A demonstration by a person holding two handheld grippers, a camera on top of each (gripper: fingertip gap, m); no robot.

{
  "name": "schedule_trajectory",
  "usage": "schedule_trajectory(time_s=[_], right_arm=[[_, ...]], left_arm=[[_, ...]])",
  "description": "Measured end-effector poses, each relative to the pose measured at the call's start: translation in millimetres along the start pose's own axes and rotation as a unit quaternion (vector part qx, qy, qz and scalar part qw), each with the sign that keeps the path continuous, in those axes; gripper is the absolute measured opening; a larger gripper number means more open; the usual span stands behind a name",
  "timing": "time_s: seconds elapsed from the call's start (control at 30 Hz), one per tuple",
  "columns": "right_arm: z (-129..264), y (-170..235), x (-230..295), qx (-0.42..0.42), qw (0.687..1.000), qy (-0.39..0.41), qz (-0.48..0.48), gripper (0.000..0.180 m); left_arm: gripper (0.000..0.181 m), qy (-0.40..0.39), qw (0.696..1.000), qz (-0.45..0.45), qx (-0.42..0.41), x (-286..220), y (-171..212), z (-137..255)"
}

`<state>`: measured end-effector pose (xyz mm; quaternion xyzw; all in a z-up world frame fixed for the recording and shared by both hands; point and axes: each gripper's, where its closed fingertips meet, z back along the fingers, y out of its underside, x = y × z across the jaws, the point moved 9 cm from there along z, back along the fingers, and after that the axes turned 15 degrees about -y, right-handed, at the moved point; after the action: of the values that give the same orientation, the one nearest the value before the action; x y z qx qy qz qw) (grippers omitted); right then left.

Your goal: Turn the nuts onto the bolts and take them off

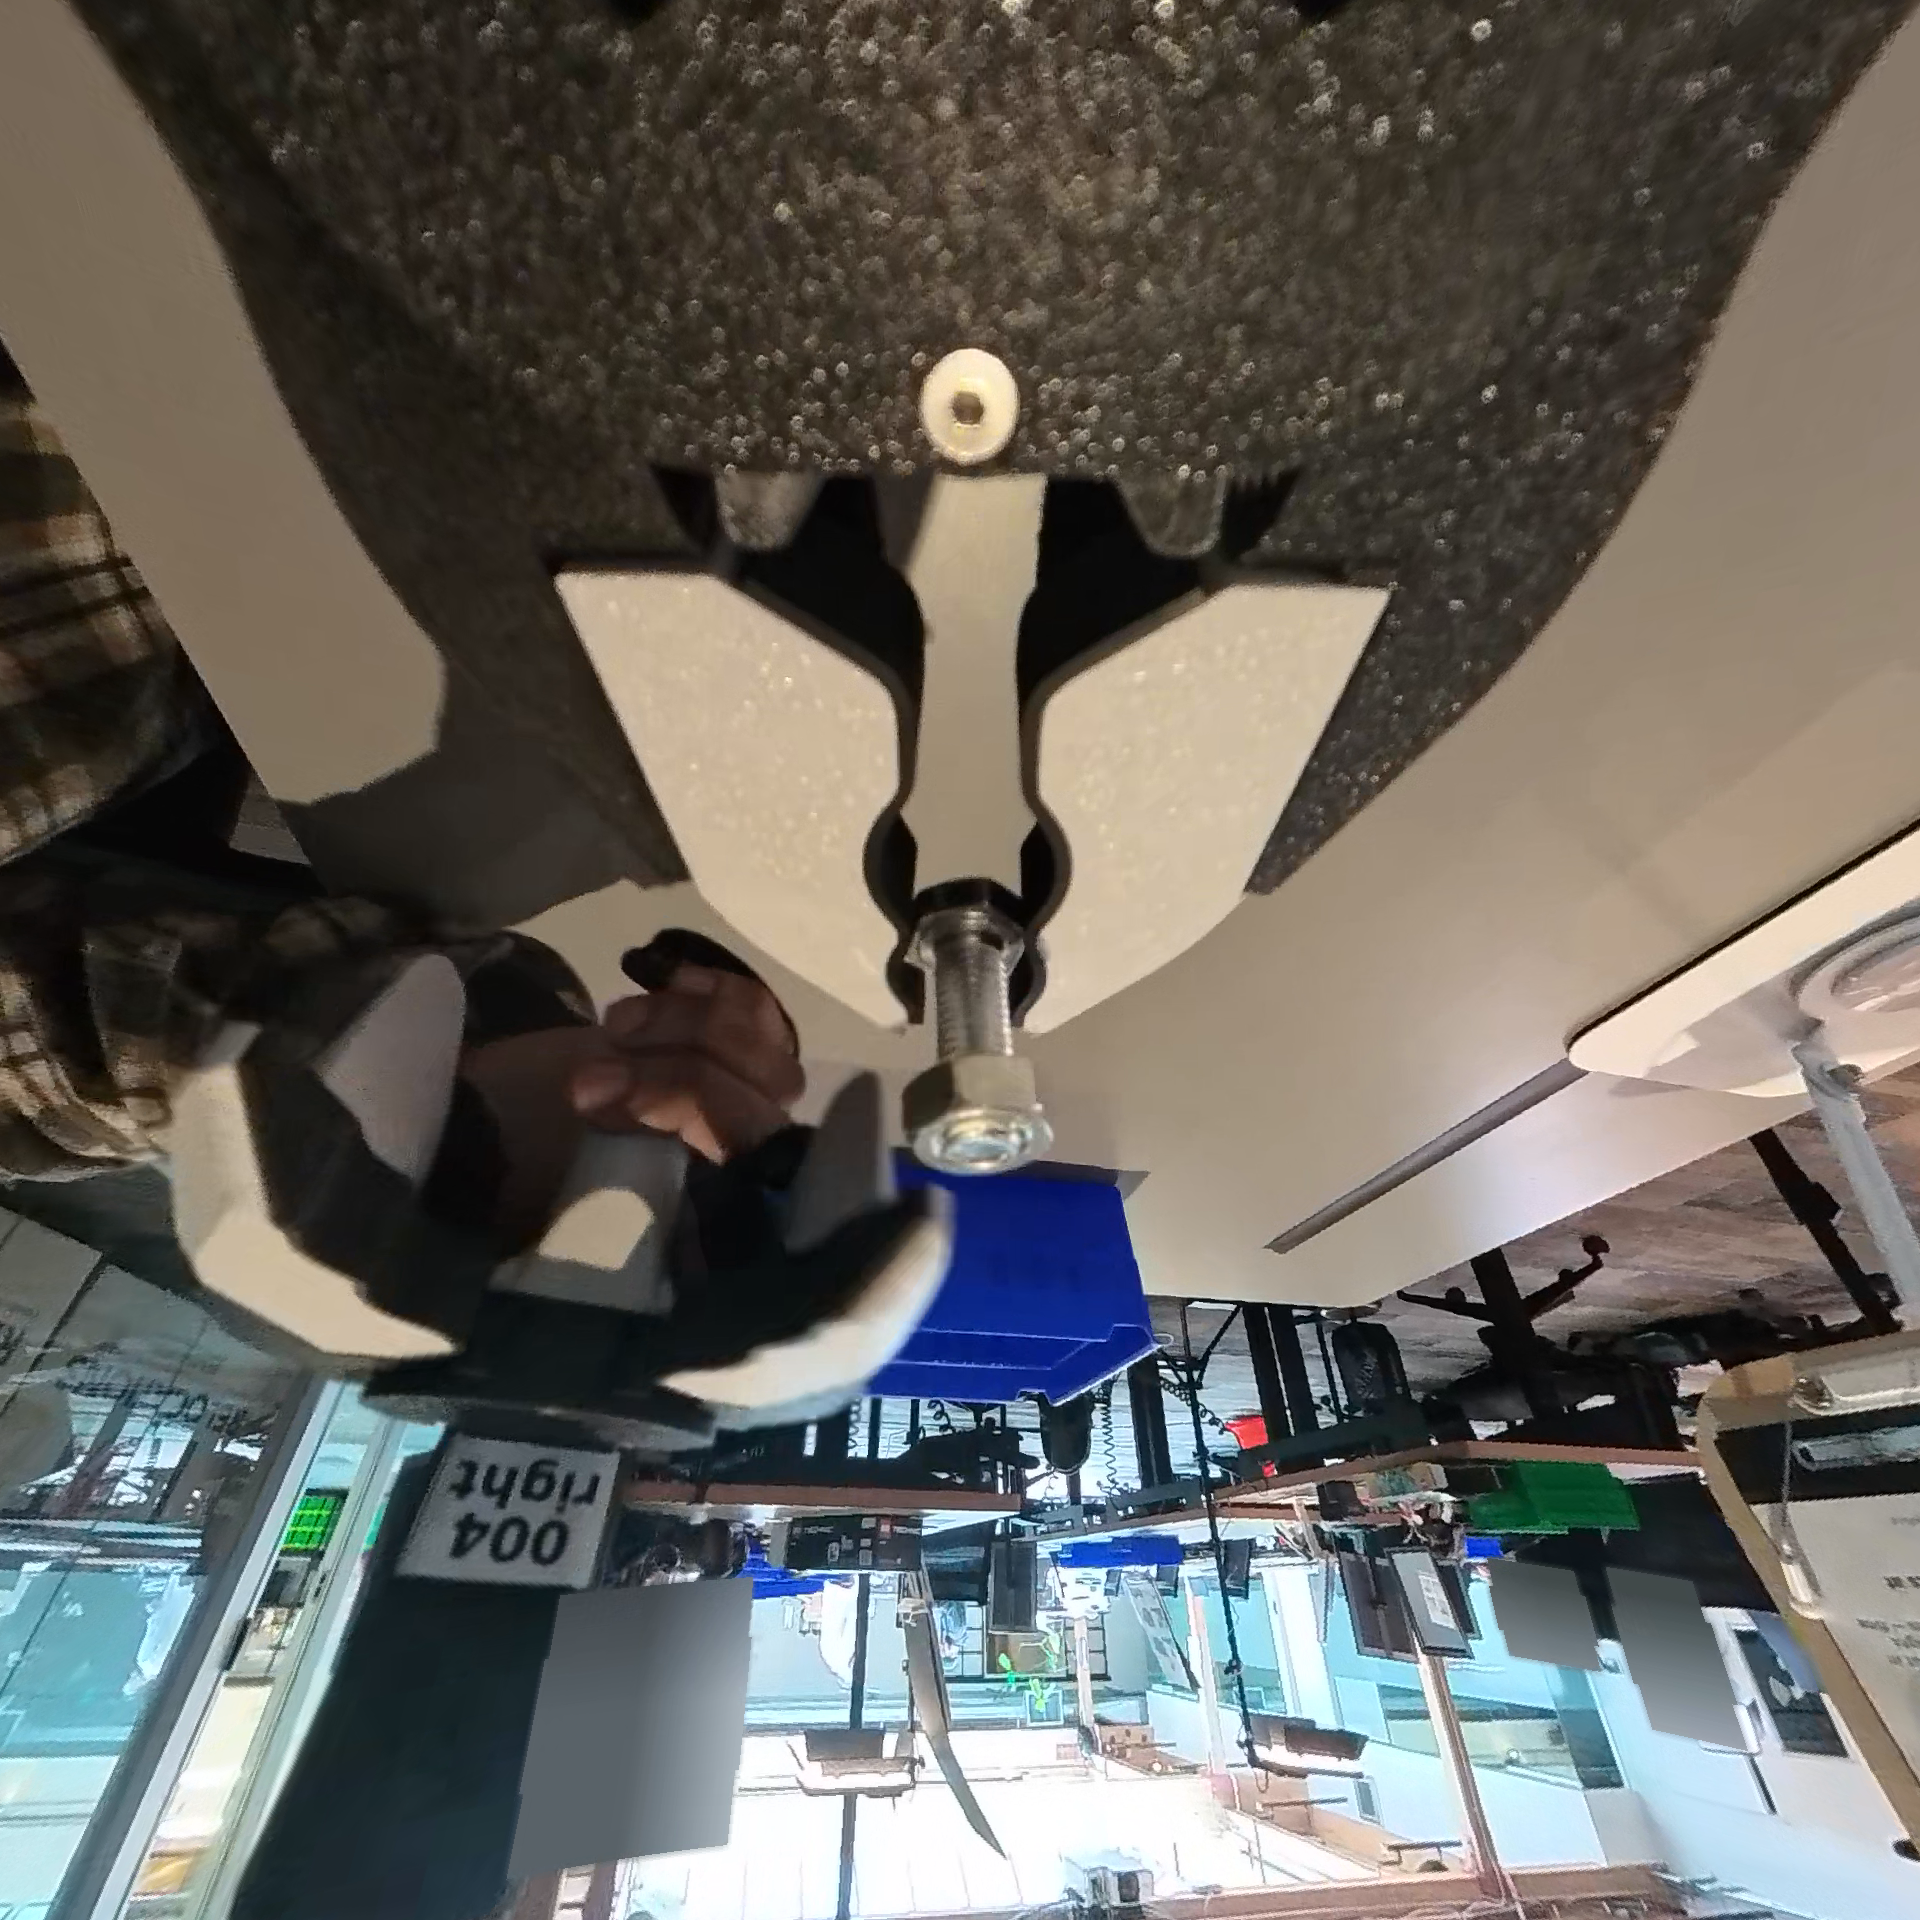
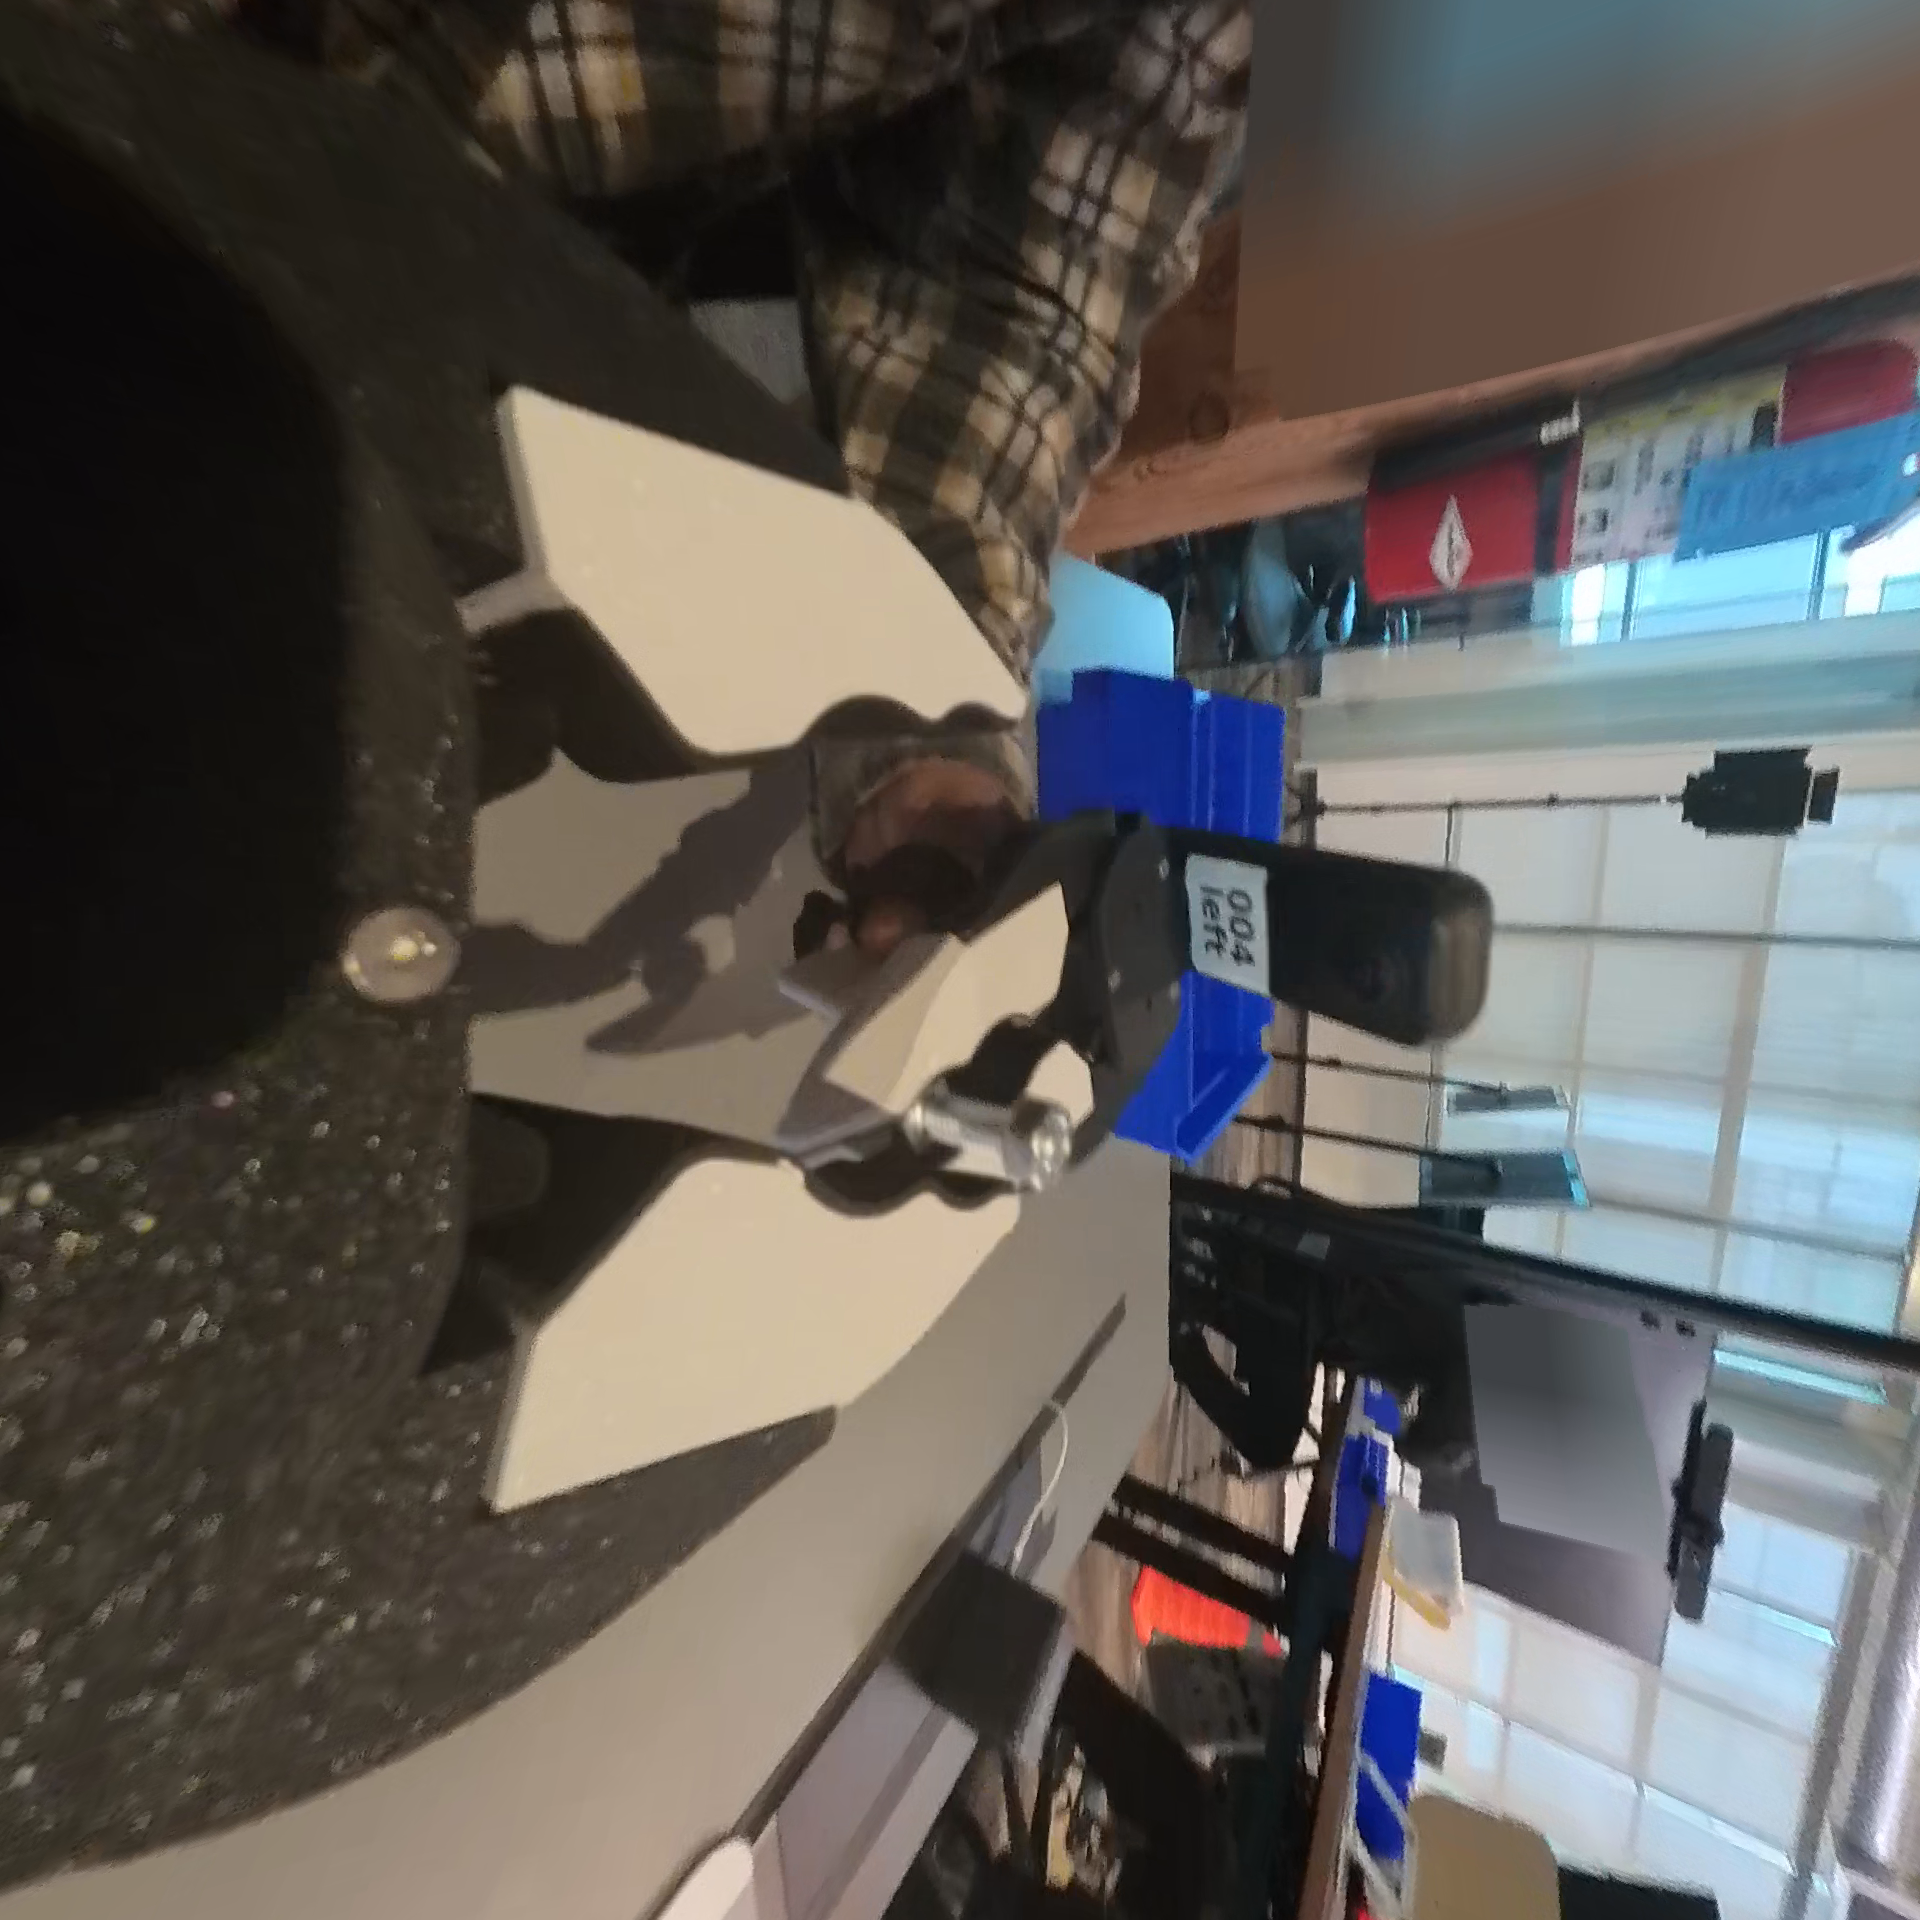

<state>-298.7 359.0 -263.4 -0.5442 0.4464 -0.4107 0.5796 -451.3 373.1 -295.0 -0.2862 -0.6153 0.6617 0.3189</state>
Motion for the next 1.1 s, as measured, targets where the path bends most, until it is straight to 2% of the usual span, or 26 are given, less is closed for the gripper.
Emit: schedule_trajectory(time_s=[0.07,0.27,0.3,0.33,0.37,0.5,0.67,0.77,0.87,0.97,1.1], right_arm=[[-3,-4,-10,-0.002,1.0,0.014,-0.001,0.093],[-26,1,-11,0.014,0.999,-0.045,-0.022,0.098],[-25,3,-4,0.02,0.999,-0.038,-0.018,0.106],[-21,4,5,0.024,0.999,-0.032,-0.008,0.107],[-16,5,15,0.027,0.999,-0.033,0.0,0.1],[-7,-1,14,0.013,1.0,0.008,0.007,0.11],[-32,-5,-13,0.015,1.0,-0.021,-0.002,0.12],[-39,2,-8,0.038,0.999,-0.032,-0.015,0.127],[-19,3,20,0.028,0.999,-0.019,-0.001,0.116],[-2,1,24,0.018,1.0,0.024,0.009,0.118],[-15,-8,6,0.0,1.0,0.019,0.017,0.12]], left_arm=[[0.015,0.005,1.0,-0.003,-0.001,-2,0,0],[0.015,0.003,1.0,-0.005,-0.003,-2,-2,0],[0.015,0.0,1.0,-0.002,-0.003,-1,-1,1],[0.015,-0.002,1.0,-0.001,-0.002,1,-1,1],[0.015,-0.006,1.0,0.002,-0.001,2,-1,2],[0.015,-0.002,1.0,0.004,-0.002,2,-1,2],[0.015,0.007,1.0,-0.003,-0.007,-3,-2,1],[0.015,0.006,1.0,-0.001,-0.008,-2,-2,2],[0.015,-0.008,1.0,0.006,-0.005,3,-2,3],[0.015,-0.007,1.0,0.01,-0.005,4,-2,3],[0.015,0.005,1.0,0.001,-0.008,-3,-2,1]])
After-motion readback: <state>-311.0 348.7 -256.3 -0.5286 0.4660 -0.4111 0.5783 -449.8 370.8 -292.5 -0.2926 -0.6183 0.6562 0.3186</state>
